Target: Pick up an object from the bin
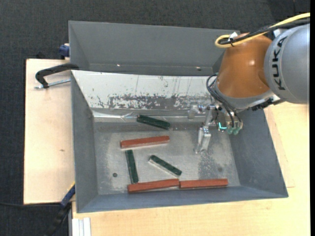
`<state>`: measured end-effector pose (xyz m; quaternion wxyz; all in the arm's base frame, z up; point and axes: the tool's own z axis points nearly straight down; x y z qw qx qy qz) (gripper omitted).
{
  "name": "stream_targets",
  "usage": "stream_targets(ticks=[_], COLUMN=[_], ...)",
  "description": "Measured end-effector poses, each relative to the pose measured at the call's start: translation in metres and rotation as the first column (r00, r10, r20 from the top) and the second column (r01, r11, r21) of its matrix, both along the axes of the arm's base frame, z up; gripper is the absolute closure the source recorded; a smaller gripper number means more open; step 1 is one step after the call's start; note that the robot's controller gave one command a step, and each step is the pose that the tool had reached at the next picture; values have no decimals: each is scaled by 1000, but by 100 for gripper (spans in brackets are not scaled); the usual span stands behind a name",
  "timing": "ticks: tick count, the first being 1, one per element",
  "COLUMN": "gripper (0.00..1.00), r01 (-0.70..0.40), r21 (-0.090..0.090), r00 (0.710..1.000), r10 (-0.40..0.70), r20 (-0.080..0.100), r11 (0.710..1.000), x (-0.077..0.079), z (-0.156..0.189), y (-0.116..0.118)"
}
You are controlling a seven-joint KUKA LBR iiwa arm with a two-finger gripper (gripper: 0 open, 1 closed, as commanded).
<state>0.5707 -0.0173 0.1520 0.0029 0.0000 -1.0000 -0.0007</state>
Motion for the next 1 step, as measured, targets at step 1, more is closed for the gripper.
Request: stream_targets(ticks=[1], gripper=[0], r01=[0], r21=[0], r00=[1000], r10=[0], r20=[8], r11=[1000], x=[2], z=[4], y=[0])
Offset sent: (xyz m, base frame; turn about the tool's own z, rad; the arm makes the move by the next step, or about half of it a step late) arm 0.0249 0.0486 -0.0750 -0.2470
